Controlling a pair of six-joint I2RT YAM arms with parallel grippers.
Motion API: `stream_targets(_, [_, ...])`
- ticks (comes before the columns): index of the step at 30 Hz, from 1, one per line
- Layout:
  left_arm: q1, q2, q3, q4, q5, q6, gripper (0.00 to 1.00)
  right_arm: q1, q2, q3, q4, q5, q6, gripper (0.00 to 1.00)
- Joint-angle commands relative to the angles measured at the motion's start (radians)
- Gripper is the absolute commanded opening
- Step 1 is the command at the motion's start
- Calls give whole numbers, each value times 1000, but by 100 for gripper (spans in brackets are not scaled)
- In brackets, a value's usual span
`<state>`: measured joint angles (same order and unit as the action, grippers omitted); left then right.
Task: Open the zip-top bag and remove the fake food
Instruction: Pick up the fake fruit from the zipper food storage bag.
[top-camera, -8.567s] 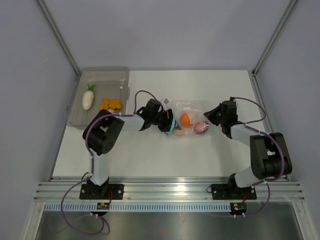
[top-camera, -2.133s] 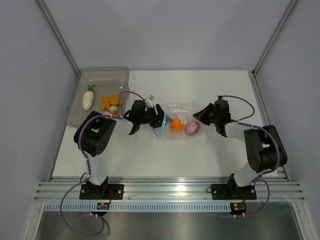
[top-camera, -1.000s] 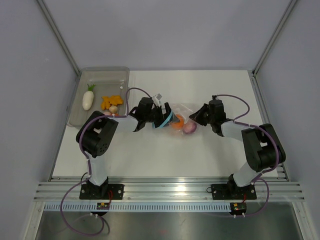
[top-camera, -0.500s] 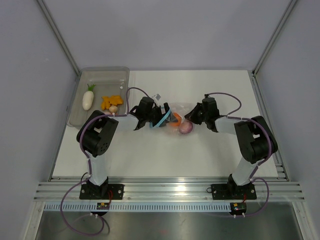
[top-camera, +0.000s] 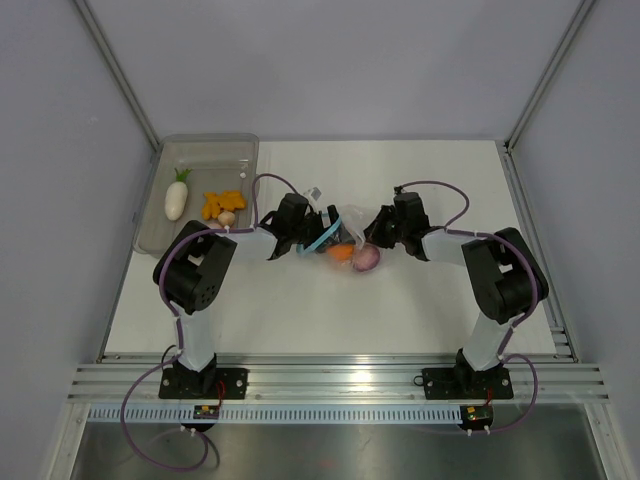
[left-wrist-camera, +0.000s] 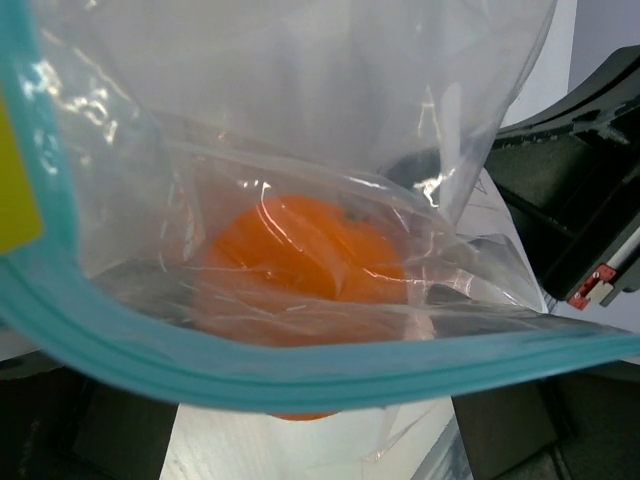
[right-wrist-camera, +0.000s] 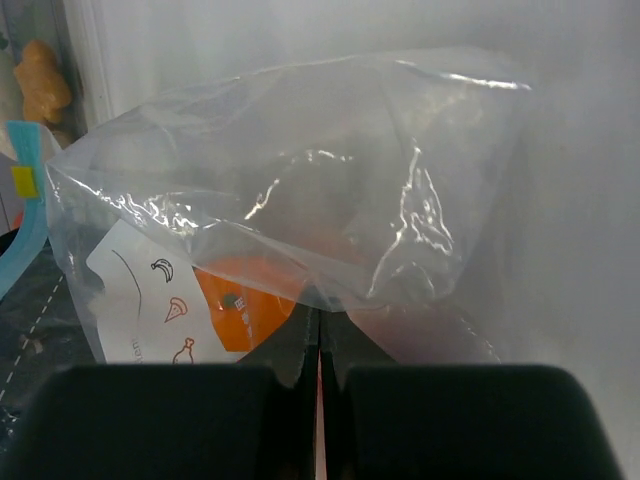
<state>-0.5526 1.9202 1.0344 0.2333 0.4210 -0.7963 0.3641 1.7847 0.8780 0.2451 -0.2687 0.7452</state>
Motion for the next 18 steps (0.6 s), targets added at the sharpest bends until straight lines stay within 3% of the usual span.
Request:
stream_targets(1, [-3, 5, 39, 14, -30, 19, 99, 39, -1, 48, -12, -37, -36, 0])
stream_targets(6, [-3, 16, 44, 24, -10, 8, 96, 47, 5, 64, -29, -41, -46, 0])
stream_targets(9, [-3, 22, 35, 49, 10, -3, 90, 45, 1, 65, -41, -23, -47, 0])
stream_targets(14, [-1, 28, 33, 64, 42, -6, 66, 44, -10, 55, -44, 19, -26, 0])
stream_targets(18, [2, 13, 26, 64, 44, -6, 63, 42, -37, 53, -76, 84, -21, 0])
